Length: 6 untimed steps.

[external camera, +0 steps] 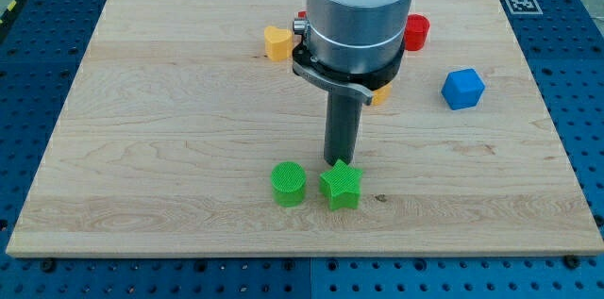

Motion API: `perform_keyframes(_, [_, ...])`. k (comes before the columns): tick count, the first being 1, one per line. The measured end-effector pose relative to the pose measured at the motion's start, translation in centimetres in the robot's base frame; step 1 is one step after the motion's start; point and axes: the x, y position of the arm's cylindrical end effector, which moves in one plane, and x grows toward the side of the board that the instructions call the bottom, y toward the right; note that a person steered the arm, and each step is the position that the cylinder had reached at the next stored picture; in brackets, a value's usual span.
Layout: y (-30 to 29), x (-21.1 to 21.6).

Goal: Move the green star towards bottom center

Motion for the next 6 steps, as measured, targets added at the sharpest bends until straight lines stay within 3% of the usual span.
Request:
perform_keyframes(5, [-1.7, 0.6])
perform_keyframes(6, [-6.1, -0.3])
